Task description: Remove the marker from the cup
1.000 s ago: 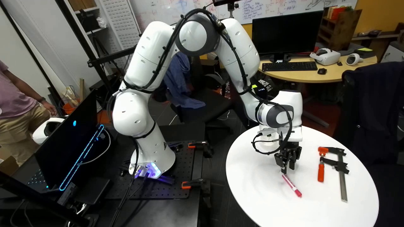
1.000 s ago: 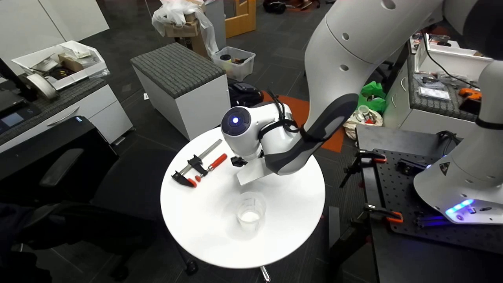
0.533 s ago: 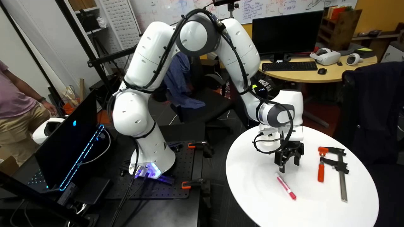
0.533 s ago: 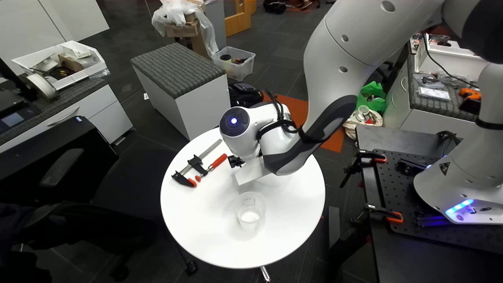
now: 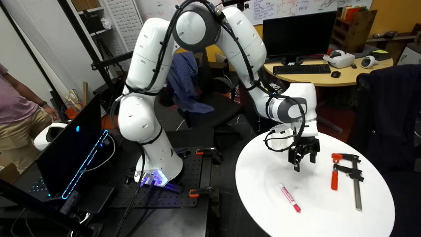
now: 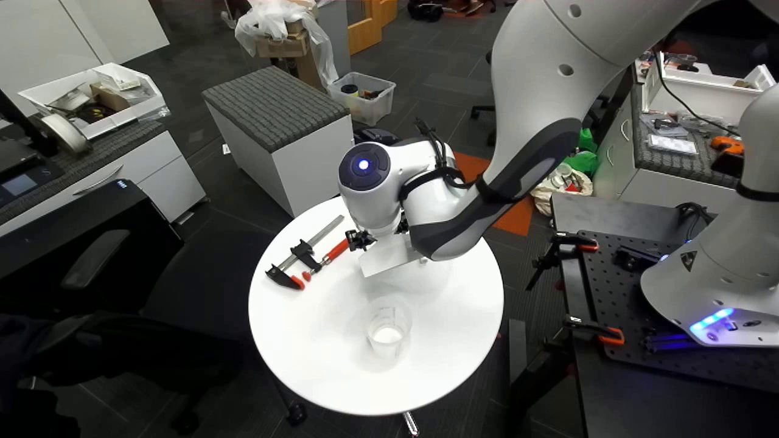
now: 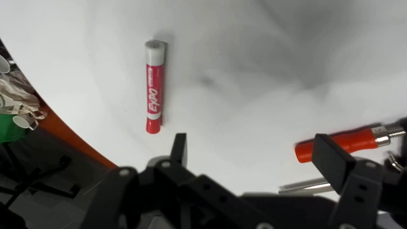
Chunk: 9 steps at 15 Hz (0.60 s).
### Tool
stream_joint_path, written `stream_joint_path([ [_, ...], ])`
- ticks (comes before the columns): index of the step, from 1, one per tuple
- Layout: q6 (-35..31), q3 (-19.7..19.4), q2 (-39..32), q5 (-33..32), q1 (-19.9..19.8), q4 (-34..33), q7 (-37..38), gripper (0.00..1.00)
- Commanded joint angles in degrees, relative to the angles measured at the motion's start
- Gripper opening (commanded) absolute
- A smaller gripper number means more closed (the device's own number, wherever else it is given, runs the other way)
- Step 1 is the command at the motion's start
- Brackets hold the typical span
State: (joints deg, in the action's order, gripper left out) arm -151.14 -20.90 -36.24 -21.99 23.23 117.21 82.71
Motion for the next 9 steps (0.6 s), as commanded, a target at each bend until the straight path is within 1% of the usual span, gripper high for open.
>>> stream_joint_path([
  [1, 0.1, 0.3, 8.2, -2.9, 1.1, 6.0, 1.3, 1.0],
  [4, -3.1, 3.0, 13.3, -4.2, -0.9, 9.9, -1.5, 1.0],
  [5, -4.7, 4.5, 14.8, -4.0, -2.1, 11.1, -3.2, 1.0],
  [7, -7.7, 7.8, 17.4, -2.3, -4.7, 13.5, -8.2, 1.0],
  [9, -11.1, 12.3, 19.6, 1.5, -8.5, 16.1, -16.1, 1.0],
])
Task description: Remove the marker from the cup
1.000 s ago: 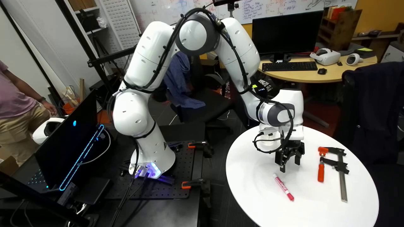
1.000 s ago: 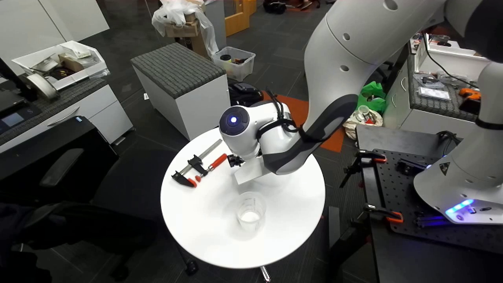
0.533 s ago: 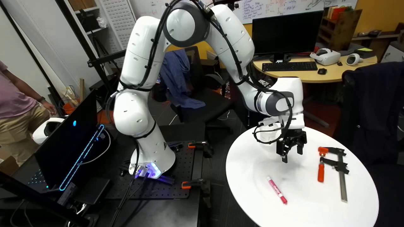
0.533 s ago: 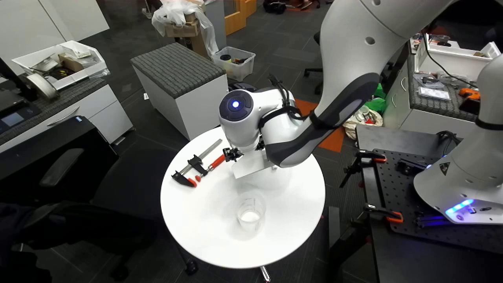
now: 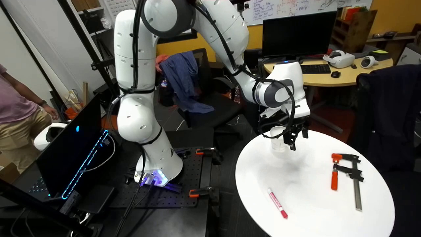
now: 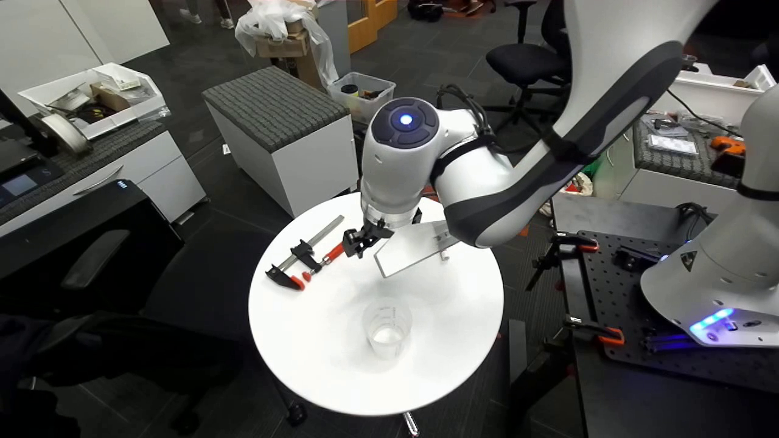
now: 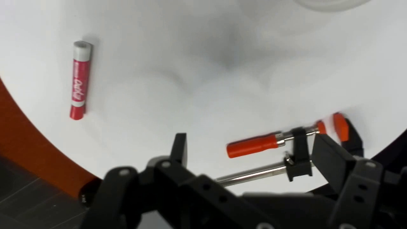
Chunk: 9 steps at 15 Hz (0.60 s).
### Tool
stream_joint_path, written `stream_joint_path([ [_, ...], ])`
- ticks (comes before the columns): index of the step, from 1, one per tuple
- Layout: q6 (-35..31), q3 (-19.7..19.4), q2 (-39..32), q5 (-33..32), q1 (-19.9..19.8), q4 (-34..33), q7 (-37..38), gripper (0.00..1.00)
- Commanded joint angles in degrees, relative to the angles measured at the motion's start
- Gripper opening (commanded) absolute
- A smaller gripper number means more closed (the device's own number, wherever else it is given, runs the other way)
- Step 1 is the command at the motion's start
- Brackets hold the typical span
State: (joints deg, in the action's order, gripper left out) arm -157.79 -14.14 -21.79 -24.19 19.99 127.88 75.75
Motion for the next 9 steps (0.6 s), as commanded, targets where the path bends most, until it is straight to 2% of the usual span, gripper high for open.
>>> stream_joint_path([
  [1, -5.3, 8.0, 5.9, 6.4, -7.2, 6.5, -13.9, 1.0],
  [3, -5.5, 14.0, 7.1, 12.5, -11.7, 8.0, -23.1, 1.0],
  [4, -3.9, 8.7, 4.1, 9.6, -6.9, 4.7, -17.0, 1.0],
  [6, -3.9, 11.3, 5.2, 12.5, -8.8, 5.8, -21.7, 1.0],
  [9, -4.0, 11.7, 5.6, 12.6, -9.2, 6.3, -21.9, 1.0],
])
